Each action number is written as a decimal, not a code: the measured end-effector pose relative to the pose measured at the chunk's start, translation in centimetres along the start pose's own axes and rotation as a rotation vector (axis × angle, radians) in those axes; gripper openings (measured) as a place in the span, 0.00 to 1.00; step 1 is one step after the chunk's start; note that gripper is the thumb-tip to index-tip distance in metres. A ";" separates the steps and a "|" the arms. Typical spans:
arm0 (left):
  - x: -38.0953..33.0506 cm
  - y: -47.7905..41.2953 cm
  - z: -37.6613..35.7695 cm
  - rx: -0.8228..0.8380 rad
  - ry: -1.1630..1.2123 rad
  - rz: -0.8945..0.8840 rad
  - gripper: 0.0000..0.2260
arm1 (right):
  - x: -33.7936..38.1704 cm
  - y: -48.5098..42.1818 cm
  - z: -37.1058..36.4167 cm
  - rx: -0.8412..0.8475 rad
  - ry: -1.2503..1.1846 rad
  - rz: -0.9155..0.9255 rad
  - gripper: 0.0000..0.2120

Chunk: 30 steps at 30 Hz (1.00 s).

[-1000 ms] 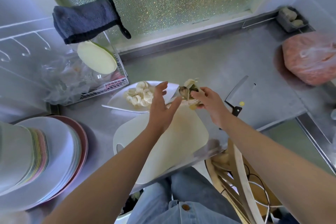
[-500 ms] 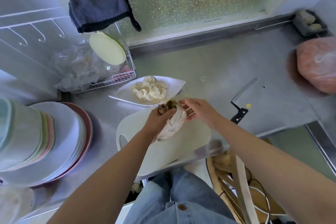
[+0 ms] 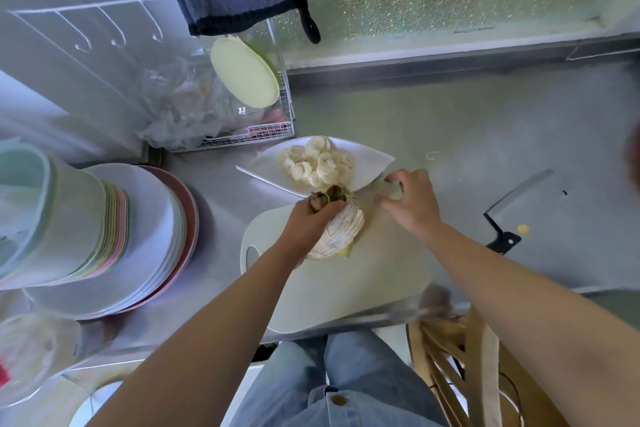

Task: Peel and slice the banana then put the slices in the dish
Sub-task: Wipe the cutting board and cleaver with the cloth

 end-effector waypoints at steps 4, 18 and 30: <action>-0.7 -0.5 -0.2 0.002 -0.018 -0.020 0.07 | 0.2 -0.7 0.3 -0.062 0.052 0.023 0.09; -4.1 -3.6 -2.7 -0.008 -0.117 -0.100 0.24 | -1.6 -3.8 5.5 -0.311 -0.112 -0.038 0.02; -4.7 -5.2 -3.8 -0.001 -0.162 -0.050 0.28 | -3.1 -5.5 6.1 -0.261 -0.041 -0.151 0.05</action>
Point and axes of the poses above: each hand's wrist, its own y-axis away from the middle knuckle, its own z-axis out of the back of the hand, x = y × z, the point moved 4 cm from there along -y, towards the middle knuckle, and after that the axes turned 7 degrees about -y, right-handed, at the moved point
